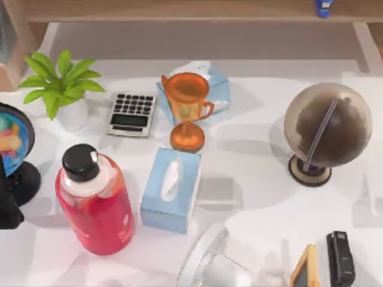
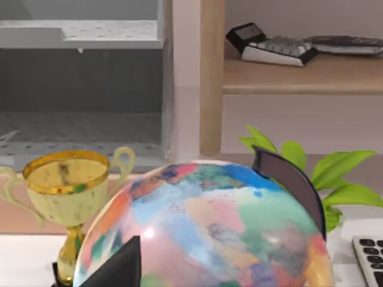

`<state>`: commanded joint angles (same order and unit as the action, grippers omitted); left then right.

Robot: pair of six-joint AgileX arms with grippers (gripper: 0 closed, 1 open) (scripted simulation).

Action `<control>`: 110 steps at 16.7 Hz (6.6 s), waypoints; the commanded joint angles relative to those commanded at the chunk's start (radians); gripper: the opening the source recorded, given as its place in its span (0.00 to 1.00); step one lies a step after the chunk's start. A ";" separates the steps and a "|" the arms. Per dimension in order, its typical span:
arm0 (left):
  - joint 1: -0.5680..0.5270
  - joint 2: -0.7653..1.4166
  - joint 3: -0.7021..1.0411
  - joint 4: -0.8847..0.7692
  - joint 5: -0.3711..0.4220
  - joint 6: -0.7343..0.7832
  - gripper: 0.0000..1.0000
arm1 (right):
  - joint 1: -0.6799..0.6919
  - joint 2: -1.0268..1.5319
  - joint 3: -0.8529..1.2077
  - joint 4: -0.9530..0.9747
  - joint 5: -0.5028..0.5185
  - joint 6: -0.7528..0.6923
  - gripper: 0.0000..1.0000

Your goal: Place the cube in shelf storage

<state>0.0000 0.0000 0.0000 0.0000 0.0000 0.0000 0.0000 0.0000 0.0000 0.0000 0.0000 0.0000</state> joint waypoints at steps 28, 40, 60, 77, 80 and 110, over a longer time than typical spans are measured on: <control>0.000 0.000 0.000 0.000 0.000 0.000 1.00 | -0.438 2.159 1.005 1.104 -0.379 -1.453 1.00; 0.000 0.000 0.000 0.000 0.000 0.000 1.00 | -0.450 2.313 1.128 1.190 -0.414 -1.558 1.00; 0.000 0.000 0.000 0.000 0.000 0.000 1.00 | -0.436 2.353 1.214 1.144 -0.398 -1.558 0.10; 0.000 0.000 0.000 0.000 0.000 0.000 1.00 | -0.479 2.278 1.021 1.239 -0.439 -1.555 0.00; 0.000 0.000 0.000 0.000 0.000 0.000 1.00 | -0.502 2.236 0.941 1.292 -0.462 -1.555 0.00; 0.000 0.000 0.000 0.000 0.000 0.000 1.00 | -0.703 2.060 0.481 1.581 -0.674 -1.552 0.00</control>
<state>0.0000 0.0000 0.0000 0.0000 0.0000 0.0000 -0.7030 2.0599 0.4810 1.5813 -0.6742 -1.5522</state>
